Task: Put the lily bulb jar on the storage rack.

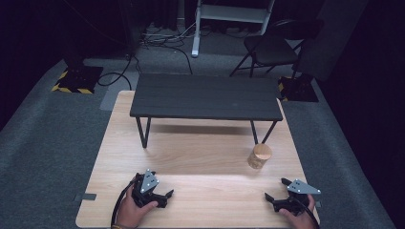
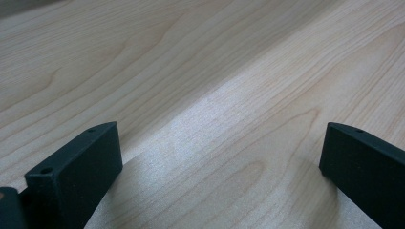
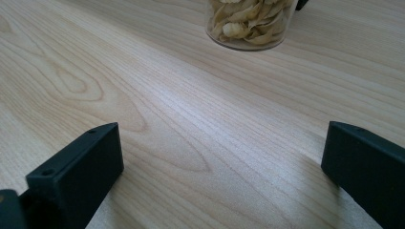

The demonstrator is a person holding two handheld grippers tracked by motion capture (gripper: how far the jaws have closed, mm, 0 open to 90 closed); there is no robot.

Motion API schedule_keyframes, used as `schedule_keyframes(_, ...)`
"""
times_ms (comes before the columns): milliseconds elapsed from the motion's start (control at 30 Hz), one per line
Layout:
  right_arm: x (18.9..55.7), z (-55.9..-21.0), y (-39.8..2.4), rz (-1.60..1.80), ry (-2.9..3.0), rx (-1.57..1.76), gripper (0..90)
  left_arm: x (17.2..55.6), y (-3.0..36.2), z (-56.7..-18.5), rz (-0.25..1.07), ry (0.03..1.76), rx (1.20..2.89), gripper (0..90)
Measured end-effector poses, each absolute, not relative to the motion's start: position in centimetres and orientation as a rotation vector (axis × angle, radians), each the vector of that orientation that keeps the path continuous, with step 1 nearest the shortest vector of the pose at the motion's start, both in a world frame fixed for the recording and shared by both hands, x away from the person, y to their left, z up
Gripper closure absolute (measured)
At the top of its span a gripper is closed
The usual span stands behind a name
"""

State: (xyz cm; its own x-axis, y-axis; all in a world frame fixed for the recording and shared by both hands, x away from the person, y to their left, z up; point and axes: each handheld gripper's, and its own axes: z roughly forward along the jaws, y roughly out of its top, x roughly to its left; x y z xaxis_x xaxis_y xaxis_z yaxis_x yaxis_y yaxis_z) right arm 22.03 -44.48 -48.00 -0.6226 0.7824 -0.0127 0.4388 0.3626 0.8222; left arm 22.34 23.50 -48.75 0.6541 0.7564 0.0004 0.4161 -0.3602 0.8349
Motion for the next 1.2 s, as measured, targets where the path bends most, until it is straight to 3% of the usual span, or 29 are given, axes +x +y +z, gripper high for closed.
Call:
schedule_keyframes(700,22.2,-47.8,-44.4,1.150,2.236,1.067,0.0,22.3,23.5,-48.8,0.490,0.915,1.995,0.6)
schedule_keyframes(933,23.4,-46.6,-43.6,1.153,2.253,1.062,0.9,22.3,23.5,-48.8,0.490,0.915,1.995,0.6)
schedule_keyframes(1200,26.2,-43.0,-42.0,1.143,2.290,0.955,0.8,22.4,23.5,-48.7,0.490,0.911,1.998,0.6)
